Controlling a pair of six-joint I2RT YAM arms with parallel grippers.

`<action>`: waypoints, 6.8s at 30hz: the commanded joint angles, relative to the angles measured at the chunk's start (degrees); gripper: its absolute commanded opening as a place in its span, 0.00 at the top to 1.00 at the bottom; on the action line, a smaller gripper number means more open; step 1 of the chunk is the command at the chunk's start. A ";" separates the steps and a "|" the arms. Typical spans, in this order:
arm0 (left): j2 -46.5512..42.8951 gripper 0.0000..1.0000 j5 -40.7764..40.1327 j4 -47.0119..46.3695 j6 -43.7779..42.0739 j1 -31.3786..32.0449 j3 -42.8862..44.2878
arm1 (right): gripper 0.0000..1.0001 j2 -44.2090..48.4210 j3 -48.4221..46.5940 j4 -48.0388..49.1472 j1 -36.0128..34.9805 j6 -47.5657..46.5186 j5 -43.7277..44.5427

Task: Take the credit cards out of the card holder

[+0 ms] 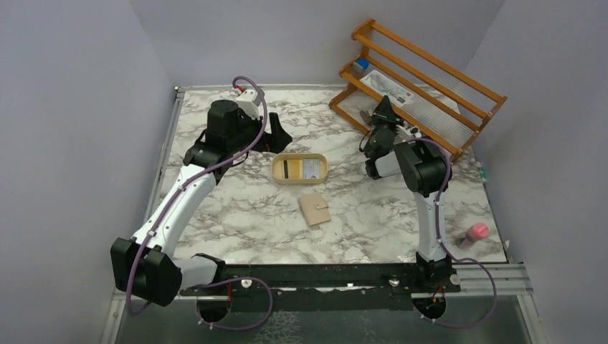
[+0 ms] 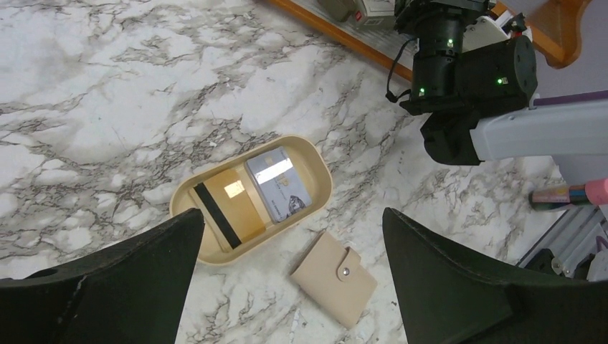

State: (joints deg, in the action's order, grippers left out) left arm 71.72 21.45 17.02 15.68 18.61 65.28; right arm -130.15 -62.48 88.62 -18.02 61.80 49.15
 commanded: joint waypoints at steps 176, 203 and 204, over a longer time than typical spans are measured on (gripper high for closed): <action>27.86 0.01 -28.45 -96.49 46.55 -12.04 -26.73 | 0.00 50.18 11.33 -59.76 5.71 -19.78 -67.63; -14.25 0.03 -33.12 -24.79 15.84 12.38 -38.92 | 0.12 67.42 29.15 -92.54 3.68 -31.04 -72.63; -14.50 0.04 -33.93 -24.15 16.35 13.32 -39.40 | 0.13 67.39 29.85 -91.90 3.39 -31.04 -73.10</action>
State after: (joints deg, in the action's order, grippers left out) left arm 58.13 -6.85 -19.11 32.99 28.08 28.10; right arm -62.65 -35.68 -0.75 -13.41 32.86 -21.52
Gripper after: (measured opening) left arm 0.984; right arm 0.894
